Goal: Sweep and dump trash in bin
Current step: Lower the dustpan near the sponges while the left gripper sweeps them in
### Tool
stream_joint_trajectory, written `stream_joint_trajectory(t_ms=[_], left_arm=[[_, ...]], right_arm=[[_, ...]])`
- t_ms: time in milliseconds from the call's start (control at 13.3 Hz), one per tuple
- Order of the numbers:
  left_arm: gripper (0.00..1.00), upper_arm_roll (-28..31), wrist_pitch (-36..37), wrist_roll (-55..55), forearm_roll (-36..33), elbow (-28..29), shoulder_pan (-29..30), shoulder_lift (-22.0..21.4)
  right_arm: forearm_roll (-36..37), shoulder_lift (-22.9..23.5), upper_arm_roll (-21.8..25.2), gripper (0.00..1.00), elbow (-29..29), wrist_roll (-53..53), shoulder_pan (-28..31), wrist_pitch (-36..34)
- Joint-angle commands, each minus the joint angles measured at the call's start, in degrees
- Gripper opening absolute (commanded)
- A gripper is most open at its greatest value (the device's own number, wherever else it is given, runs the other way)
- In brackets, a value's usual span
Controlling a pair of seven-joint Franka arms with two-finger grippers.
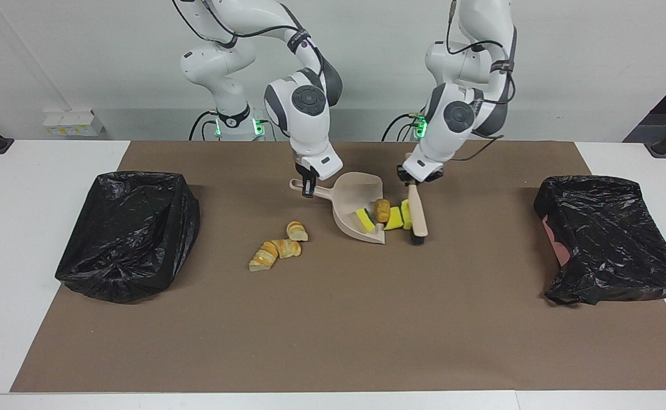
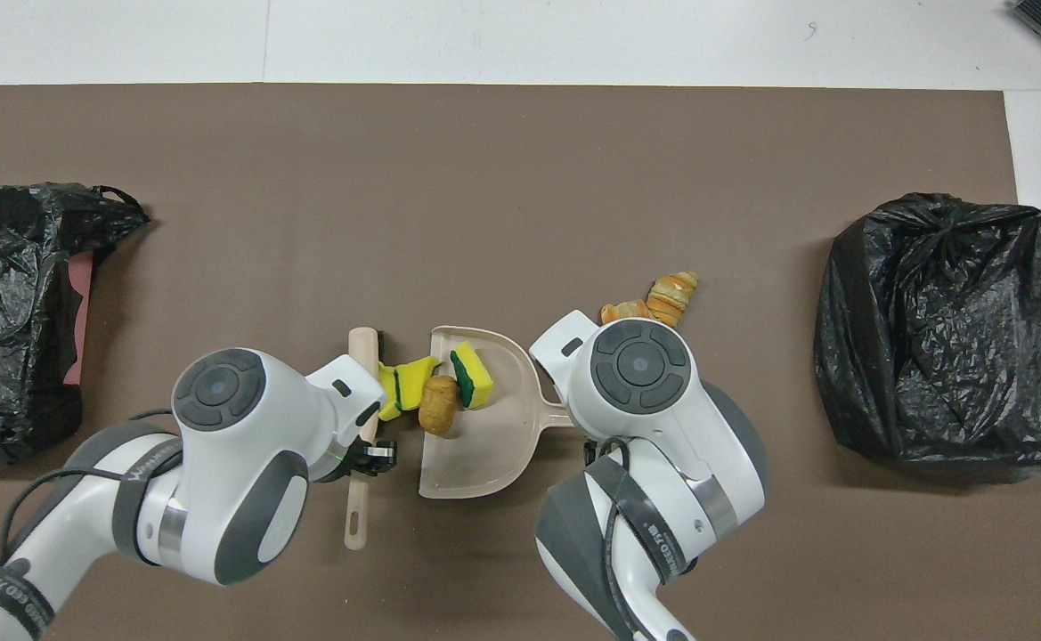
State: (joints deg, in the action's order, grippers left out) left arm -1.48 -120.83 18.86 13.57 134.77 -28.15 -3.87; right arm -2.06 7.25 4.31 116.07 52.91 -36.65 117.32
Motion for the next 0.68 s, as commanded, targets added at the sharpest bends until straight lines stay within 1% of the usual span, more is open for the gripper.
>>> stream_joint_trajectory(t_ms=[0, 75, 225, 375, 450, 525, 600], left_arm=[[0.0, 0.8, -3.0, 5.9, 2.4, 0.8, -6.6, -1.6], [0.0, 0.8, -3.0, 9.0, 2.3, 0.1, -8.2, -1.6], [0.0, 0.9, -1.7, 12.2, 2.3, -0.6, -8.8, -1.5], [0.0, 1.3, -1.7, 12.1, 0.9, -1.2, -6.1, -0.7], [0.0, 1.2, -1.6, 12.1, -1.3, -2.0, -3.0, -0.2], [0.0, 1.2, -1.3, 11.9, -3.4, -2.8, -1.6, 0.6], [0.0, 1.3, -1.2, 11.6, -4.2, -2.8, -0.7, 0.8]], right_arm=[[0.0, 0.0, -0.3, 0.0, 0.1, -1.9, 0.1, 0.5], [0.0, 0.0, -0.3, 0.0, 0.0, -2.4, 0.1, 0.2], [0.0, 0.0, -0.3, 0.0, -0.1, -2.4, 0.4, -0.5], [0.0, 0.0, -0.2, 0.0, -0.2, -2.3, 0.8, -0.7], [0.0, -0.2, -0.2, 0.0, -0.2, -1.9, 1.0, -1.3], [0.0, -0.6, -0.2, 0.0, -0.2, -1.4, 1.8, -2.5], [0.0, -0.7, -0.2, 0.0, -0.2, -0.8, 2.3, -3.0]])
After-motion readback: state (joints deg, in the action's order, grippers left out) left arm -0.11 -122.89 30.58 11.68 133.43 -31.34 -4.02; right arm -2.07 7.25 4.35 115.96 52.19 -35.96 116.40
